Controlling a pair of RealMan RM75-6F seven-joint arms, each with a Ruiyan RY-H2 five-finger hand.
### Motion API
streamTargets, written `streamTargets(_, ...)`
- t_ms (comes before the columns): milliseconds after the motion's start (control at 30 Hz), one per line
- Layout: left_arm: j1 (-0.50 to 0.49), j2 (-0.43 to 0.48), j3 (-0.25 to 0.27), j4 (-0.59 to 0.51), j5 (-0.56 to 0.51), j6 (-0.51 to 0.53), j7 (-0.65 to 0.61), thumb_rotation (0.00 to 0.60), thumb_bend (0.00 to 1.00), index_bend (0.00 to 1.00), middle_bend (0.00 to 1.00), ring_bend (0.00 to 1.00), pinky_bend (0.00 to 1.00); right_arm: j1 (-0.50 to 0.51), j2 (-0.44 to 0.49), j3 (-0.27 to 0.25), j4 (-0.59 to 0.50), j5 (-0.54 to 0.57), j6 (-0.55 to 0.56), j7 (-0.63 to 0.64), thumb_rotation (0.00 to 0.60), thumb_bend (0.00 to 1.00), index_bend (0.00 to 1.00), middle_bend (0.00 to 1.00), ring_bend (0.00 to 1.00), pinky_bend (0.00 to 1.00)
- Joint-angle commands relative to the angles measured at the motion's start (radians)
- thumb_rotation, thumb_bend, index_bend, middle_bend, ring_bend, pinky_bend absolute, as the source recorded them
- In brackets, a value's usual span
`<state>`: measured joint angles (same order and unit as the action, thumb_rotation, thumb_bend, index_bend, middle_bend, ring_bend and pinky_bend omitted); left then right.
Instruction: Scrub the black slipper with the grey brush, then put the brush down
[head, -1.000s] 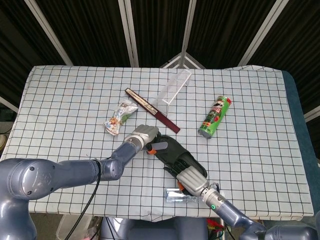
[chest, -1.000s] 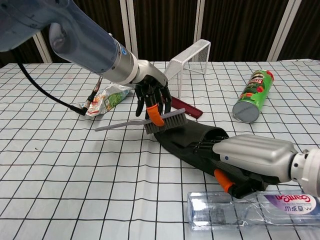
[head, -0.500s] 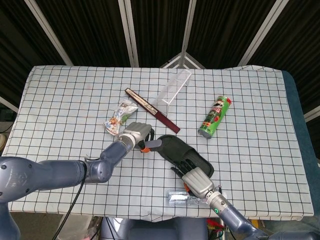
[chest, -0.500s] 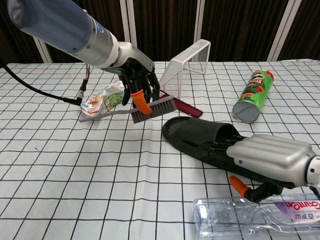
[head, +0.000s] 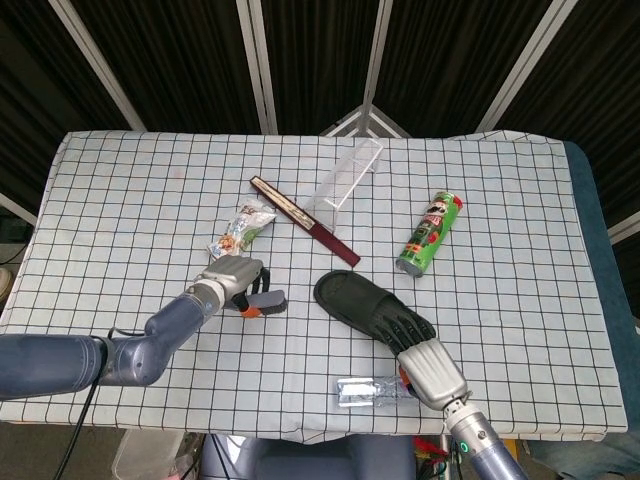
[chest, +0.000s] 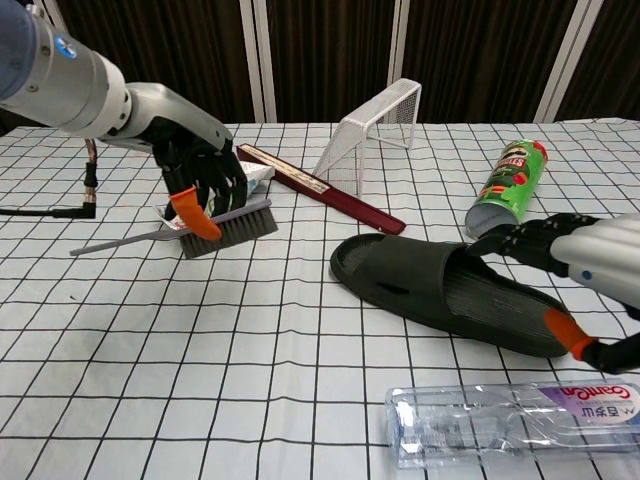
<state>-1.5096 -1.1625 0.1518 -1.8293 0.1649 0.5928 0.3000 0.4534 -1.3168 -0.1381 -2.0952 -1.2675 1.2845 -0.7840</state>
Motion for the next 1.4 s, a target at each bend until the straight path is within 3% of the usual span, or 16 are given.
streamTargets(33, 0.057, 0.010, 0.040, -0.047, 0.088, 0.042, 0.012, 0.600, 0.69, 0.65, 0.60, 0.48, 0.51, -0.039, 0.026, -0.024, -0.018, -0.043, 0.047, -0.002, 0.585, 0.68, 0.00, 0.00, 0.00, 0.00)
streamTargets(233, 0.146, -0.069, 0.089, -0.074, 0.211, 0.198, 0.070, 0.600, 0.69, 0.65, 0.60, 0.48, 0.51, -0.082, 0.072, -0.021, -0.020, -0.049, 0.084, 0.080, 0.584, 0.66, 0.00, 0.00, 0.00, 0.00)
streamTargets(600, 0.241, -0.253, 0.123, 0.044, 0.261, 0.366, 0.196, 0.600, 0.58, 0.61, 0.58, 0.49, 0.56, -0.099, 0.130, -0.002, 0.001, -0.077, 0.068, 0.170, 0.586, 0.66, 0.00, 0.00, 0.00, 0.00)
streamTargets(700, 0.278, -0.296, 0.115, 0.077, 0.288, 0.430, 0.210, 0.600, 0.46, 0.50, 0.53, 0.45, 0.51, -0.098, 0.142, 0.005, 0.002, -0.075, 0.058, 0.181, 0.586, 0.66, 0.00, 0.00, 0.00, 0.00)
streamTargets(833, 0.311, -0.325, 0.097, 0.102, 0.307, 0.463, 0.226, 0.600, 0.22, 0.20, 0.31, 0.35, 0.46, -0.102, 0.152, 0.011, 0.012, -0.068, 0.044, 0.203, 0.584, 0.66, 0.00, 0.00, 0.00, 0.00)
streamTargets(867, 0.320, -0.327, 0.092, 0.105, 0.318, 0.464, 0.226, 0.600, 0.16, 0.12, 0.26, 0.31, 0.45, -0.103, 0.154, 0.014, 0.015, -0.068, 0.042, 0.209, 0.585, 0.66, 0.00, 0.00, 0.00, 0.00)
streamTargets(967, 0.338, -0.317, 0.076, 0.096, 0.341, 0.453, 0.216, 0.600, 0.08, 0.02, 0.18, 0.25, 0.41, -0.107, 0.158, 0.019, 0.020, -0.069, 0.037, 0.217, 0.584, 0.66, 0.00, 0.00, 0.00, 0.00)
streamTargets(1233, 0.435, -0.203, 0.019, -0.010, 0.532, 0.431, 0.037, 0.600, 0.04, 0.00, 0.06, 0.10, 0.23, -0.128, 0.167, 0.021, 0.015, -0.091, 0.045, 0.215, 0.585, 0.66, 0.00, 0.00, 0.00, 0.00)
streamTargets(1400, 0.553, -0.097, 0.026, -0.099, 0.793, 0.543, -0.107, 0.600, 0.03, 0.00, 0.06, 0.09, 0.19, -0.165, 0.187, 0.009, 0.013, -0.120, 0.085, 0.225, 0.585, 0.66, 0.00, 0.00, 0.00, 0.00)
